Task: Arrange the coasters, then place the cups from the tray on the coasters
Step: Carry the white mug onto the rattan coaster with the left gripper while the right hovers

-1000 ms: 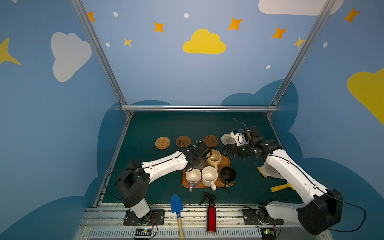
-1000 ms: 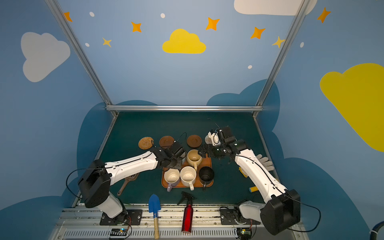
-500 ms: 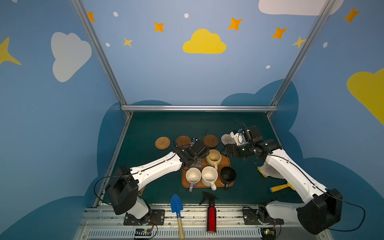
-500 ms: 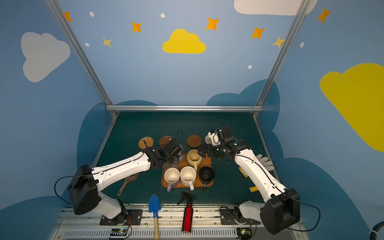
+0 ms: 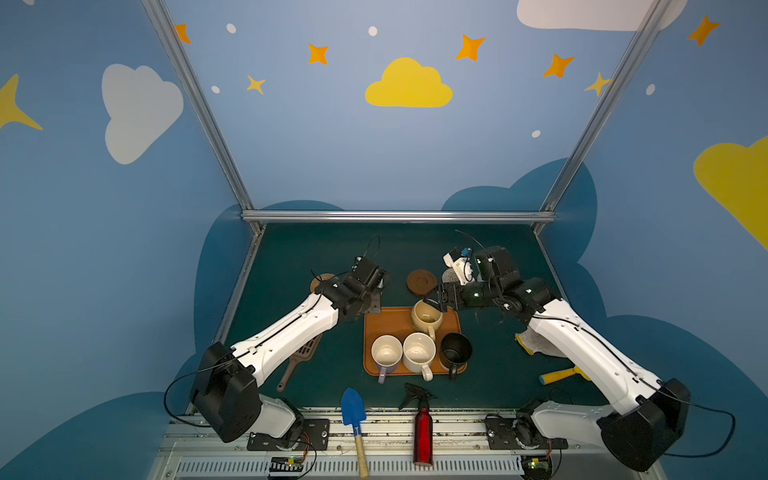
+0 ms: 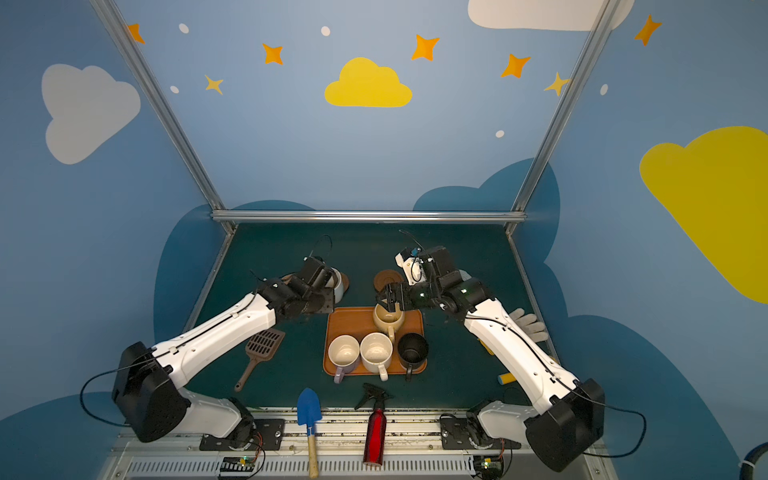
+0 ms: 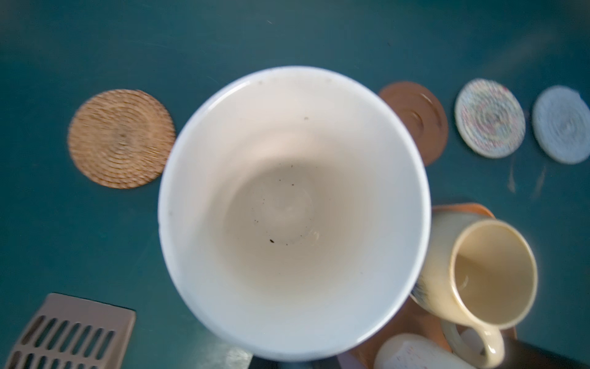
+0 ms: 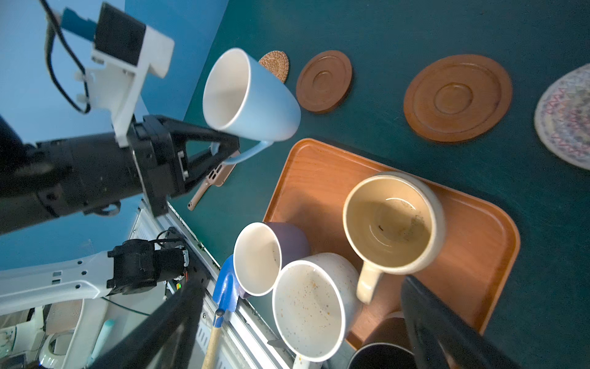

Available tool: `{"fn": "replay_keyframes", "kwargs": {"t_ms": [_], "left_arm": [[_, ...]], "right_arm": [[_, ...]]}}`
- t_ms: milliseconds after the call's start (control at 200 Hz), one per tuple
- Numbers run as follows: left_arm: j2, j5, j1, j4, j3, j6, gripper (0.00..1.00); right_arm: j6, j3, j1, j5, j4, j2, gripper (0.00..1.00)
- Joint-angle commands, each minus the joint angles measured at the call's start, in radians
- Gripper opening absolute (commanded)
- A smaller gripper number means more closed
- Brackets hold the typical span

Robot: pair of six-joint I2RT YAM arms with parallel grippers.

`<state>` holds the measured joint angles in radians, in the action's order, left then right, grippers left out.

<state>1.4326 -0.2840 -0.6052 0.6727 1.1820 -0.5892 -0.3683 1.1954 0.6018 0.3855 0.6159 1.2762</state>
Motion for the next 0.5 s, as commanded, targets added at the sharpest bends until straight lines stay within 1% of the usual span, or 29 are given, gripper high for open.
{"fn": "replay_keyframes", "kwargs": {"t_ms": [0, 125, 210, 340, 435, 496], "left_arm": [[-0.034, 0.045, 0.087, -0.029, 0.036, 0.074, 0.04], [-0.019, 0.064, 0.151, -0.045, 0.050, 0.150, 0.04], [-0.002, 0.072, 0.191, -0.047, 0.059, 0.176, 0.04], [0.023, 0.072, 0.242, -0.079, 0.059, 0.234, 0.04], [0.055, 0.099, 0.289, -0.083, 0.069, 0.288, 0.04], [0.069, 0.091, 0.309, -0.096, 0.066, 0.319, 0.04]], "right_arm": [[-0.036, 0.059, 0.057, -0.011, -0.024, 0.049, 0.96], [-0.059, 0.112, 0.107, -0.008, -0.048, 0.121, 0.96], [-0.060, 0.161, 0.145, 0.000, -0.059, 0.181, 0.96], [-0.054, 0.242, 0.201, -0.057, -0.062, 0.265, 0.96], [-0.064, 0.294, 0.221, -0.036, -0.066, 0.324, 0.96], [-0.063, 0.317, 0.231, -0.031, -0.063, 0.354, 0.96]]}}
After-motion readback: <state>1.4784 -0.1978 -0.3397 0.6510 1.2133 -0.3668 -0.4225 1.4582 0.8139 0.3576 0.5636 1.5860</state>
